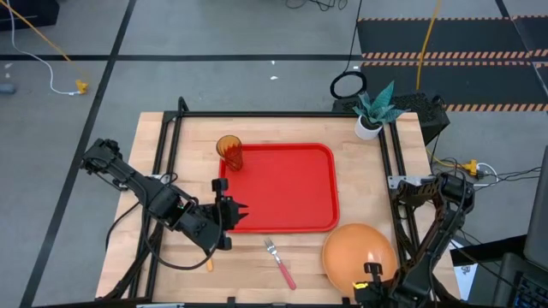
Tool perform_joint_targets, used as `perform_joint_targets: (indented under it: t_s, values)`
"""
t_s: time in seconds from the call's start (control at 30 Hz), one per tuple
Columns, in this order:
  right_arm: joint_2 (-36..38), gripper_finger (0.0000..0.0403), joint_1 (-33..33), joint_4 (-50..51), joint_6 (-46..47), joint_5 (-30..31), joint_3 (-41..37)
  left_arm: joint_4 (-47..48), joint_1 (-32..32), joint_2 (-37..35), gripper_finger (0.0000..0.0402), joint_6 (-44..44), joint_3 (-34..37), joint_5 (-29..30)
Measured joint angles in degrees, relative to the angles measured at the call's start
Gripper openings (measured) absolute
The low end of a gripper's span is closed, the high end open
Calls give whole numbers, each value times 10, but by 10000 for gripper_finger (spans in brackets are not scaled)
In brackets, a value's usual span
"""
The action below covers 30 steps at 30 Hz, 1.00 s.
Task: Pick and place plate/cup/fork/spoon on tray
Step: Put the orange plate on the red tray to the bottom right of the brown cup
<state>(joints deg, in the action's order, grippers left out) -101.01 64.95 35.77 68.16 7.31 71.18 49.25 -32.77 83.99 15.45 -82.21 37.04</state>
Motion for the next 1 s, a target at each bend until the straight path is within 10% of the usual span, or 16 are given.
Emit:
perform_joint_targets:
  t_s: [1.0]
  values:
    - [4, 0, -1, -45, 1, -12, -65, -1, 0, 0, 88, 0, 0, 0]
